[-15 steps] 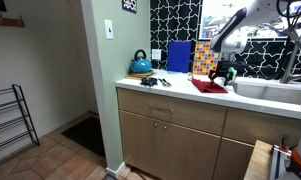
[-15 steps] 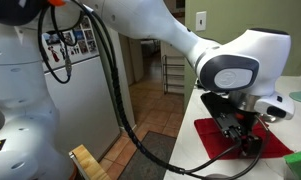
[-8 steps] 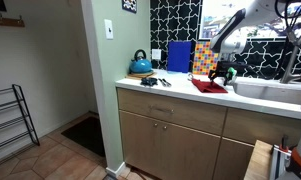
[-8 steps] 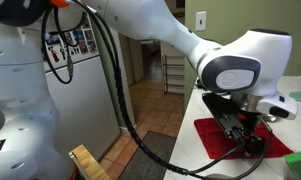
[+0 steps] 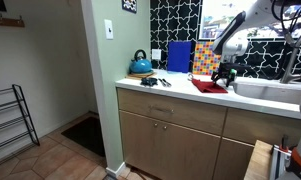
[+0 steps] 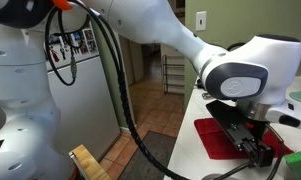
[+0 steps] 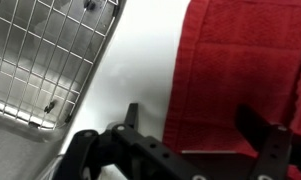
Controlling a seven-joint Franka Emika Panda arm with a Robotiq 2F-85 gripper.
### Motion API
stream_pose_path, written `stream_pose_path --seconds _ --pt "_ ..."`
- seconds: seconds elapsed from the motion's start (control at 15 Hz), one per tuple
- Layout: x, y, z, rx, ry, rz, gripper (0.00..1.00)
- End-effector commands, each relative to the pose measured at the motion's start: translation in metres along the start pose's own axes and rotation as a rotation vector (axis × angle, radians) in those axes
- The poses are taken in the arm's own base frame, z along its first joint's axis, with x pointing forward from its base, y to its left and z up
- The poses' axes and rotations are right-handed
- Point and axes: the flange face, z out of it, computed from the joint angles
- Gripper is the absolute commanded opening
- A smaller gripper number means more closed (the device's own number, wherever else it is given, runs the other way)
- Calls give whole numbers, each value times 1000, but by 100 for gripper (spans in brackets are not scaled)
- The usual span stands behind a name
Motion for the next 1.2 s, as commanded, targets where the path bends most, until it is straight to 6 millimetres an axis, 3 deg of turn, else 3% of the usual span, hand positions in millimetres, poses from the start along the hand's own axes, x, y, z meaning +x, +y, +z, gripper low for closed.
stream_pose_path --seconds 0.0,0.13,0.2,0.33,0.4,0.47,0.6,0.67,0.73,0.87,0.93,1.0,1.13 --pt "6 12 4 7 7 -16 82" --pt "9 15 4 8 8 -16 78" --pt "10 16 5 10 9 -18 71" --pt "14 17 6 14 8 -21 71" --pt "15 16 7 17 6 -26 63" --pt "17 15 7 17 6 -28 65" --pt "20 13 7 20 6 -37 54" --pt "21 12 8 20 6 -43 55" --pt "22 11 7 19 8 -47 47" --pt "23 7 8 19 7 -62 45" --pt "24 6 7 15 9 -69 38" --pt "25 4 8 16 9 -74 42" --pt "28 -1 9 13 7 -85 36"
